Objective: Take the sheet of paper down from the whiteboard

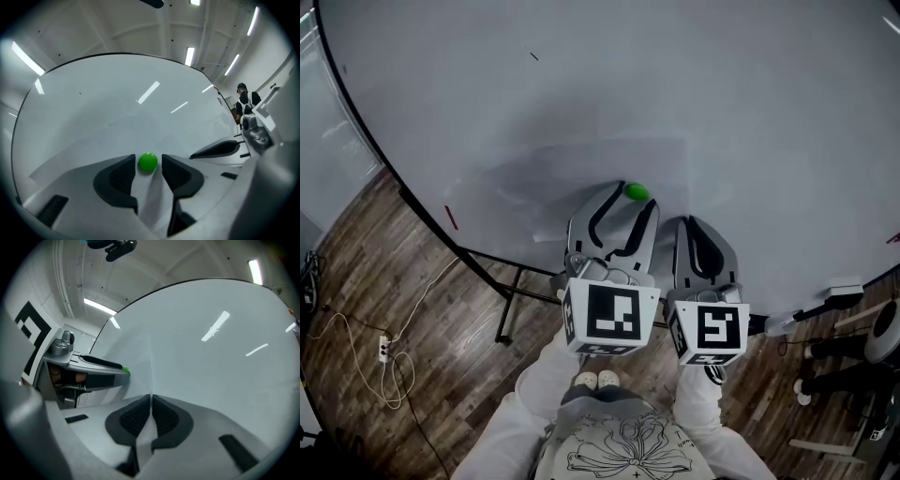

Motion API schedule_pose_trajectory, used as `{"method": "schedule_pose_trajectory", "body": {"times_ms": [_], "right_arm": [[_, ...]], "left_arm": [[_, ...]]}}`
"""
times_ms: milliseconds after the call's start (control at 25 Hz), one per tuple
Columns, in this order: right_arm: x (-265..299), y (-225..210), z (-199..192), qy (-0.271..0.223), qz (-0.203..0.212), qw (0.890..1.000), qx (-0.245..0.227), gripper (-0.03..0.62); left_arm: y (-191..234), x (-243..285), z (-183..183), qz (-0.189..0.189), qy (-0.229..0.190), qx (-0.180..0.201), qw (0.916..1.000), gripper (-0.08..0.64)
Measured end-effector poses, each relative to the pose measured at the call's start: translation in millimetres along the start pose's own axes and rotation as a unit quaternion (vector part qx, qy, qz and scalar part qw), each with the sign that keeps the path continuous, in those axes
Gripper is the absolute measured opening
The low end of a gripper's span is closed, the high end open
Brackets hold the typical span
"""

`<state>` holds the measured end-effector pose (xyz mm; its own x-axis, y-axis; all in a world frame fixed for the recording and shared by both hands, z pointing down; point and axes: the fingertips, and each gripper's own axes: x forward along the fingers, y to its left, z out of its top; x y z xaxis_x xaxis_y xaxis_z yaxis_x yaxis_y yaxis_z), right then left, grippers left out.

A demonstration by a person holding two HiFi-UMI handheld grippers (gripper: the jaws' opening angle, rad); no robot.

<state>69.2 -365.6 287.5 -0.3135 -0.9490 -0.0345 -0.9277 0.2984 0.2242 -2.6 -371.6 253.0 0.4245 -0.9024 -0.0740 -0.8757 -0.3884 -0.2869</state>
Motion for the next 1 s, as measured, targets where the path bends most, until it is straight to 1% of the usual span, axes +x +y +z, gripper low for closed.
{"method": "schedule_pose_trajectory", "body": {"times_ms": [160, 280, 400, 480, 640, 800, 880, 1000], "right_arm": [[0.6, 0.4, -1.0, 0.002, 0.005, 1.000, 0.008, 0.005], [1.1, 1.4, 0.4, 0.006, 0.008, 1.000, 0.014, 0.003], [1.0, 3.5, -0.4, 0.006, 0.015, 1.000, 0.024, 0.003], [0.0, 3.6, -0.6, 0.006, 0.015, 0.999, 0.028, 0.002], [-4.5, 2.0, 0.3, 0.002, 0.015, 0.999, 0.036, 0.002], [-7.0, -0.2, 2.1, -0.001, 0.011, 0.999, 0.036, 0.002], [-9.1, -4.1, 1.7, -0.001, 0.003, 0.999, 0.035, 0.002], [-13.1, -12.1, 1.2, 0.001, -0.007, 0.999, 0.038, 0.002]], "left_arm": [[3.8, 1.1, 0.8, 0.018, -0.001, 0.000, 0.9998, 0.158], [4.3, 1.6, 0.8, 0.017, -0.002, -0.002, 0.9998, 0.149], [3.8, 2.0, 0.3, 0.013, 0.004, 0.008, 0.9999, 0.141], [3.0, 1.9, -0.2, 0.011, 0.006, 0.010, 0.9999, 0.117], [2.6, 0.6, 0.6, 0.005, 0.006, 0.000, 1.0000, 0.114], [3.8, -0.1, 0.3, -0.006, 0.007, -0.021, 0.9997, 0.114], [6.1, -4.1, 3.0, -0.005, 0.002, -0.028, 0.9996, 0.113], [9.7, -10.7, 8.9, -0.002, -0.007, -0.028, 0.9996, 0.113]]}}
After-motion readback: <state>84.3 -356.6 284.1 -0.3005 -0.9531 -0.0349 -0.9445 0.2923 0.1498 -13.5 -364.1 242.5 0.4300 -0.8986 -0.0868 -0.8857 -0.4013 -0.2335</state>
